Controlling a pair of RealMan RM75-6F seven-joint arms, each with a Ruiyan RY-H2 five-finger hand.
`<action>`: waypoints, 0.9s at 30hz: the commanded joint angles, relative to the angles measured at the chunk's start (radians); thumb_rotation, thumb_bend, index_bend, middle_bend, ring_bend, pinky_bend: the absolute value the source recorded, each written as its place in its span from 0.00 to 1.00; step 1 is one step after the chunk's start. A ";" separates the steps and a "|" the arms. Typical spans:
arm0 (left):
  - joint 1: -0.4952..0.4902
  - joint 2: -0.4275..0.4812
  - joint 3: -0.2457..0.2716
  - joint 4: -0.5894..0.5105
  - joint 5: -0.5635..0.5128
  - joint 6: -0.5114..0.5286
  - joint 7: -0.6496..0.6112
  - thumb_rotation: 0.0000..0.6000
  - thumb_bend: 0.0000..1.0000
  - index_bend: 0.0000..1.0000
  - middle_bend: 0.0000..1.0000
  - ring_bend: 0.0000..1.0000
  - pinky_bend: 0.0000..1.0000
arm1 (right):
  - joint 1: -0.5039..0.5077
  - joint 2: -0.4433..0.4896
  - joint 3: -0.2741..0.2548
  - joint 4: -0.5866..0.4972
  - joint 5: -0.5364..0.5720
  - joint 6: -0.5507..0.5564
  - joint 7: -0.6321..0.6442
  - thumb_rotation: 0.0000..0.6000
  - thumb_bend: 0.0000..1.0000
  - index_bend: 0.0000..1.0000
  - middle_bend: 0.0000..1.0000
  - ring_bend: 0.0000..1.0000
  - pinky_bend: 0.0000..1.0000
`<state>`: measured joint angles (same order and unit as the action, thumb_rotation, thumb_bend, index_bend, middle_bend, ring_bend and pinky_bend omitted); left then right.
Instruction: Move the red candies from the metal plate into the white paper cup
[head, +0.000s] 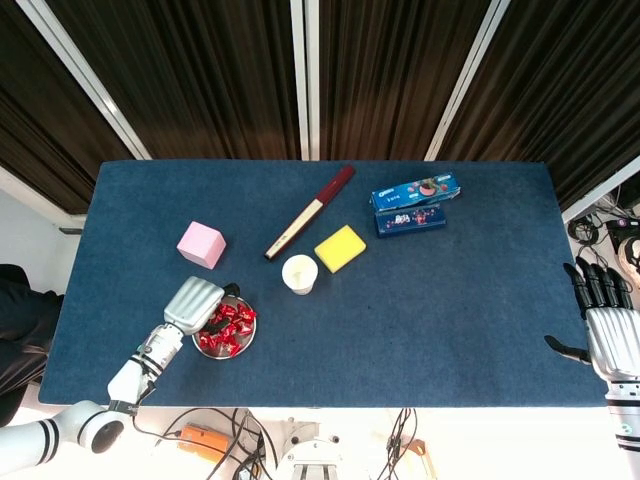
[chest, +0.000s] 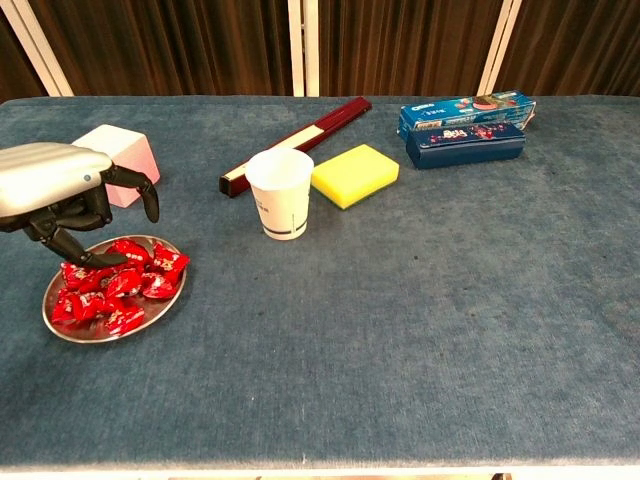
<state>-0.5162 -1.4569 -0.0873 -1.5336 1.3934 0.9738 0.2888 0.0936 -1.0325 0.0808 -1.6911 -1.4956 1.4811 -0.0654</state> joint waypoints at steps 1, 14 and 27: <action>-0.003 -0.011 0.007 0.009 -0.014 -0.004 0.007 1.00 0.21 0.40 0.98 0.92 0.88 | 0.001 0.000 0.001 0.002 0.003 -0.003 0.002 1.00 0.02 0.00 0.00 0.00 0.00; -0.021 -0.042 0.022 0.062 -0.049 -0.019 -0.028 1.00 0.37 0.53 0.99 0.93 0.88 | 0.003 -0.003 0.001 0.010 0.013 -0.013 0.012 1.00 0.02 0.00 0.00 0.00 0.00; -0.044 0.030 -0.057 -0.055 0.021 0.092 -0.151 1.00 0.45 0.57 0.99 0.94 0.88 | 0.004 -0.009 -0.001 0.010 0.005 -0.013 0.012 1.00 0.02 0.00 0.00 0.00 0.00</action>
<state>-0.5447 -1.4389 -0.1205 -1.5650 1.4007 1.0541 0.1611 0.0977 -1.0415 0.0797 -1.6807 -1.4900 1.4684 -0.0531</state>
